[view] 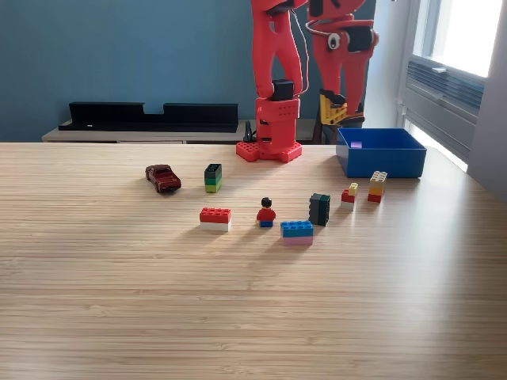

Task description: Grasp a lego block and put it in the bin.

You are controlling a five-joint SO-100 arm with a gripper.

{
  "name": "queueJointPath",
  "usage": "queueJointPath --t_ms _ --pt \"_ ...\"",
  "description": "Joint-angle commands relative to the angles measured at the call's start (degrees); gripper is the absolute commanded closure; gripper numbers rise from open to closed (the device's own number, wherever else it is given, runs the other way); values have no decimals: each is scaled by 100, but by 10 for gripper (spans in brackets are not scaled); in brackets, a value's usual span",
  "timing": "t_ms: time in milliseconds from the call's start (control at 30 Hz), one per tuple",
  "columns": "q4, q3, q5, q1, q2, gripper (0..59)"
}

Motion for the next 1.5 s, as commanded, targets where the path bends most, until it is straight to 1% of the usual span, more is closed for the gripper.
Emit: queueJointPath --t_ms 33,333,467,667,867,1267,1400,1500 --pt "176 -26 141 -1459 149 586" --pt "167 562 536 -3788 132 586" --pt "158 870 422 -4263 123 586" --pt "97 1178 308 -4403 123 586" --pt "44 1230 229 -4377 123 586" --pt "-756 1336 53 -4201 97 586" --pt "-817 1318 53 -4052 79 586" --pt "-773 1160 105 -3894 -202 586"
